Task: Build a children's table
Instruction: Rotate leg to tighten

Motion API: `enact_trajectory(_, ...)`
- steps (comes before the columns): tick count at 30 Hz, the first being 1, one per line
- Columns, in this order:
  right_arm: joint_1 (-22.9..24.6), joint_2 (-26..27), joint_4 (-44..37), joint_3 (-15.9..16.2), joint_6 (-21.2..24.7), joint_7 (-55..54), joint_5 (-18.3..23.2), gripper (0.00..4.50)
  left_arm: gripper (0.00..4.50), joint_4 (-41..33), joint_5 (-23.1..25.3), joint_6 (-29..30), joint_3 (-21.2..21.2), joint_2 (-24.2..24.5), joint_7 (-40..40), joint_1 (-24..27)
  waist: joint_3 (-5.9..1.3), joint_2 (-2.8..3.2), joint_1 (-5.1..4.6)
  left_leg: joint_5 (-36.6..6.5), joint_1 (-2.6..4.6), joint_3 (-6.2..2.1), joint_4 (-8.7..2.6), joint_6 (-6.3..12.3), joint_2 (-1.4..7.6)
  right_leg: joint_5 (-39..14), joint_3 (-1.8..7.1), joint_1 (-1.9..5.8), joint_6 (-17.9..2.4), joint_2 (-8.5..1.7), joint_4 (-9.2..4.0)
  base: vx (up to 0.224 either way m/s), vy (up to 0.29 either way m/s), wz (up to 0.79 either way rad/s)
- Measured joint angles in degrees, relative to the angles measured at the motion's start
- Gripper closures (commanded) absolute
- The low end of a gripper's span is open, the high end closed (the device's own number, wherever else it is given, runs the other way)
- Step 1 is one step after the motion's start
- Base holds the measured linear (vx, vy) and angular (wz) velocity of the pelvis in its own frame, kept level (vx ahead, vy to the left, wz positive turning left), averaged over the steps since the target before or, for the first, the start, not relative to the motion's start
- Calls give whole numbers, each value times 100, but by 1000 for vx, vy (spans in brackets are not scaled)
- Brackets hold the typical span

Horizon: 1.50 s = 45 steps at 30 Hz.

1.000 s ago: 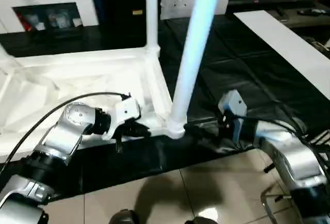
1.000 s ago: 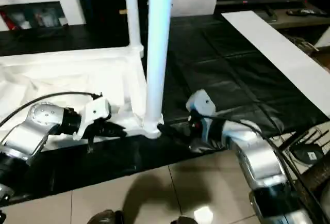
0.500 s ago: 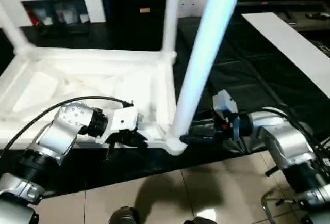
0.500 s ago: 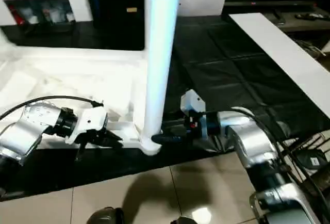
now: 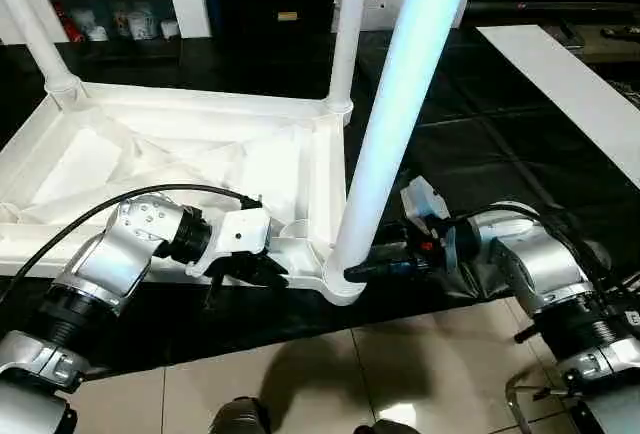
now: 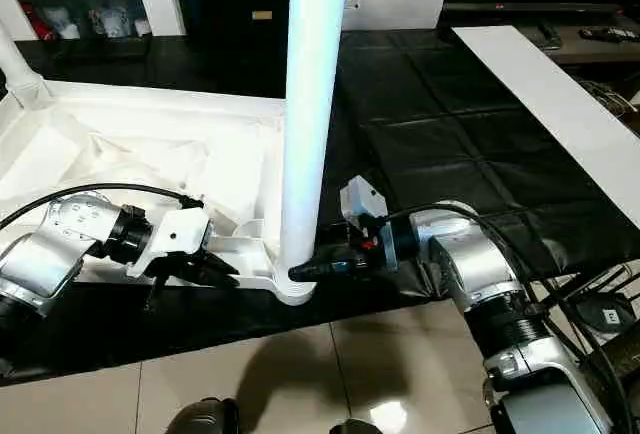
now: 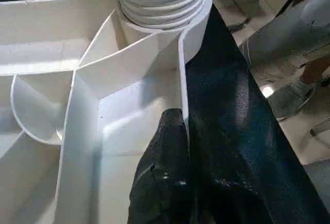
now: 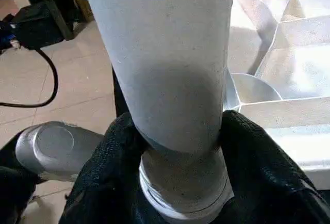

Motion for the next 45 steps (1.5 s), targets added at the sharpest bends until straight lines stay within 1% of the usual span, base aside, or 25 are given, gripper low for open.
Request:
enact_trajectory(5, 13, 3, -13, -3, 0, 19, 0, 255, 450, 12, -13, 28, 10, -9, -19, -1, 4, 7, 3, 0, 1, 2, -8, 0, 0, 0, 0, 0, 0, 0, -5, 0, 0, 0)
enact_trajectory(8, 225, 16, -236, -116, 108, -149, 20, 256, 450, 6, -71, 337, 55, -77, 5, 0, 4, 9, 23, 0, 4, 6, -14, 0, 0, 0, 0, 3, -1, -1, -10, 0, 0, 0)
enact_trajectory(10, 274, 52, -267, -154, 139, -251, 30, 256, 450, 6, -79, 422, 83, -92, 31, 0, 4, 10, 12, 0, 8, 7, -14, -1, 0, 0, 2, 3, -2, -1, -10, 0, 0, 0)
enact_trajectory(13, 474, 258, -458, -280, 272, -827, -49, 256, 450, 3, -47, 711, 170, -219, 320, 1, 4, 12, -3, 2, 22, 9, -25, -4, 0, 8, 3, 7, -14, -1, -9, 0, 0, 0)
enact_trajectory(15, 488, 389, -460, -344, 343, -1216, -76, 256, 450, 25, -15, 844, 247, -245, 521, -5, 9, 20, -35, 7, 24, 9, -35, -12, 0, 11, 2, -2, -20, -4, -13, 0, 0, 0)
enact_trajectory(18, 666, 737, -678, -598, 566, -2147, -243, 257, 450, 87, 97, 1262, 383, -493, 990, -74, 8, 21, -58, 11, 45, 18, -57, -19, -1, 13, 5, -1, -23, -7, -25, 0, 0, 0)
enact_trajectory(20, 738, 1289, -753, -901, 733, -3325, -490, 257, 450, 241, 265, 1694, 549, -886, 1649, -215, 11, 27, -117, 24, 60, 26, -70, -41, -1, 7, 8, -5, -12, -10, -29, 0, 0, 0)
enact_trajectory(23, 655, 1798, -658, -1174, 774, -4664, -796, 257, 450, 374, 406, 2086, 641, -1485, 2490, -368, 8, 32, -192, 25, 61, 33, -76, -42, -6, 4, 9, -12, -6, -19, -42, 0, 0, 0)
enact_trajectory(26, 470, 2129, -445, -1352, 760, -5519, -964, 257, 450, 445, 465, 2261, 680, -1919, 3142, -437, 8, 31, -198, 25, 60, 40, -80, -42, -6, 9, 10, -14, -12, -20, -48, 0, 0, 0)
enact_trajectory(29, 294, 2351, -301, -1385, 751, -6133, -1125, 257, 450, 583, 593, 2292, 670, -2147, 3461, -562, 7, 32, -189, 26, 59, 46, -100, -43, -6, 37, 9, -21, -39, -19, -52, 0, 0, 0)
enact_trajectory(30, 279, 2402, -281, -1429, 739, -6180, -1137, 222, 450, 594, 628, 2291, 673, -2175, 3484, -581, 7, 32, -180, 26, 59, 47, -105, -44, -6, 51, 9, -21, -25, -19, -57, 0, 0, 0)
enact_trajectory(31, 275, 2444, -272, -1480, 712, -6197, -1151, 201, 450, 600, 666, 2290, 671, -2192, 3494, -599, 7, 32, -171, 26, 59, 47, -108, -44, -3, 52, 7, -22, -16, -18, -58, 0, 0, 0)
enact_trajectory(32, 275, 2453, -258, -1491, 671, -6197, -1154, 187, 450, 599, 694, 2288, 665, -2192, 3493, -615, 5, 36, -162, 27, 59, 47, -119, -45, -1, 51, 5, -21, -14, -13, -68, 0, 0, 0)
enact_trajectory(34, 313, 2461, -272, -1491, 590, -6157, -1146, 178, 450, 572, 732, 2257, 618, -2162, 3478, -626, 3, 39, -153, 28, 58, 47, -137, -47, 2, 53, 1, -20, -12, -9, -90, 0, 0, 0)
enact_trajectory(37, 418, 2366, -328, -1488, 445, -5889, -1120, 143, 450, 519, 731, 2133, 525, -2024, 3393, -625, 3, 39, -150, 29, 50, 47, -140, -46, 4, 53, -1, -20, -12, -6, -106, 0, 0, 0)
enact_trajectory(38, 451, 2271, -339, -1447, 367, -5694, -1105, 137, 450, 492, 726, 2039, 477, -1945, 3324, -613, 3, 39, -154, 28, 45, 47, -138, -46, 4, 53, -1, -21, -12, -6, -111, 0, 0, 0)
enact_trajectory(39, 461, 2222, -339, -1425, 331, -5583, -1097, 118, 450, 486, 726, 1984, 460, -1907, 3282, -604, 3, 39, -159, 28, 42, 48, -139, -45, 4, 53, -1, -22, -12, -6, -115, 0, 0, 0)
enact_trajectory(40, 468, 2197, -340, -1418, 310, -5514, -1094, 118, 450, 486, 726, 1946, 460, -1882, 3256, -600, 3, 39, -163, 28, 39, 48, -138, -45, 5, 53, -2, -24, -12, -5, -115, 0, 0, 0)
enact_trajectory(42, 551, 1890, -441, -1352, 327, -4931, -877, 93, 450, 448, 680, 1509, 462, -1640, 2965, -460, 4, 39, -162, 27, 29, 48, -139, -43, 6, 53, -3, -30, -12, -4, -119, 0, 0, 0)
enact_trajectory(43, 624, 1703, -514, -1308, 334, -4569, -767, 93, 450, 413, 622, 1329, 474, -1531, 2820, -366, 4, 39, -161, 26, 26, 48, -138, -42, 10, 53, -6, -30, -12, -2, -122, 0, 0, 0)
enact_trajectory(45, 680, 1510, -528, -1286, 367, -4092, -647, 70, 450, 406, 573, 1104, 499, -1381, 2581, -309, 5, 42, -160, 27, 20, 48, -136, -41, 15, 53, -9, -38, -12, 1, -116, 0, 0, 0)
